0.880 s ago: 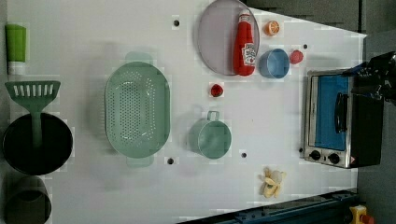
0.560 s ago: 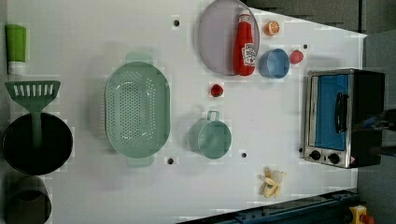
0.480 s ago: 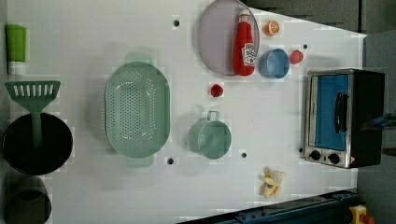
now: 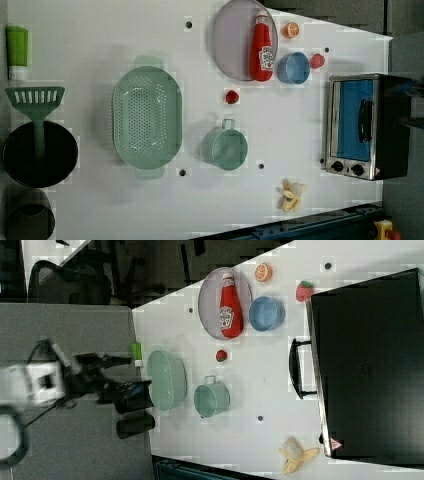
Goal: Pick ketchup from plate and place it on table.
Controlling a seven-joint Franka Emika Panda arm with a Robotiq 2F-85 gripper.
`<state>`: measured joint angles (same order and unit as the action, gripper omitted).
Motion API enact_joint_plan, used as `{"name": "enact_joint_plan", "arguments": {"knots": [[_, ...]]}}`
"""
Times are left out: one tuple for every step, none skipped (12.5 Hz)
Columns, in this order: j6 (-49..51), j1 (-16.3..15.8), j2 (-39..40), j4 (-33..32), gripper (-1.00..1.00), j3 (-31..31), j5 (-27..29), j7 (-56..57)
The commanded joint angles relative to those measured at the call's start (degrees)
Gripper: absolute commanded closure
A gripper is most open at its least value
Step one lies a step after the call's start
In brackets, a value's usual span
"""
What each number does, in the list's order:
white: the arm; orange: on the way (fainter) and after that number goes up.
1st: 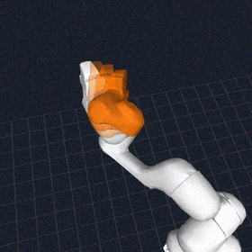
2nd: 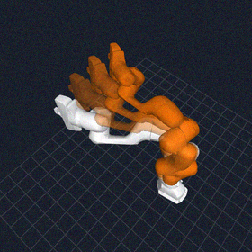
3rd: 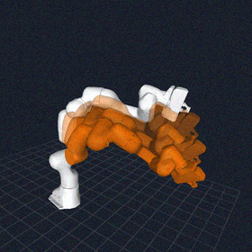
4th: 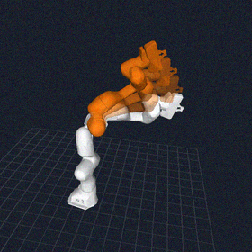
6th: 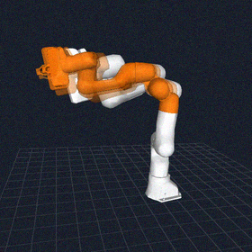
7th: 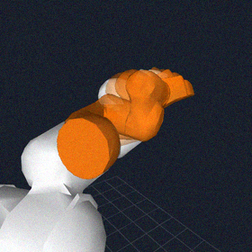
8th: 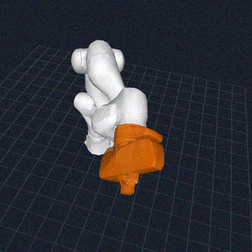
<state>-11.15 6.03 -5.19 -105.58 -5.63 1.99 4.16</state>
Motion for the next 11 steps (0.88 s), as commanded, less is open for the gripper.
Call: {"name": "enact_joint_plan", "arguments": {"knots": [[-4.4, 0.4, 8.5, -2.5, -1.00, -1.5, -0.2, 4.0], [-6.6, 0.3, 10.8, -2.3, -1.00, -1.9, -0.2, 6.1], [-8.8, 0.3, 13.2, -1.9, -1.00, -2.3, -0.2, 9.2], [-11.3, 0.2, 15.4, -1.6, -1.00, -2.5, -0.2, 12.8], [-13.8, 0.2, 17.7, -1.1, -1.00, -2.5, -0.3, 16.6], [-16.1, 0.2, 20.0, -0.6, -1.00, -2.5, -0.3, 20.2], [-18.2, 0.3, 22.1, 0.0, -1.00, -2.4, -0.3, 23.4], [-20.0, 0.2, 24.3, 0.6, -1.00, -2.4, -0.3, 26.4], [-21.6, 0.2, 26.4, 1.3, -1.00, -2.4, -0.3, 28.9], [-22.7, 0.2, 28.4, 2.1, -1.00, -2.4, -0.4, 31.0], [-23.3, 0.2, 30.4, 3.1, -1.00, -2.5, -0.5, 32.1]]}}
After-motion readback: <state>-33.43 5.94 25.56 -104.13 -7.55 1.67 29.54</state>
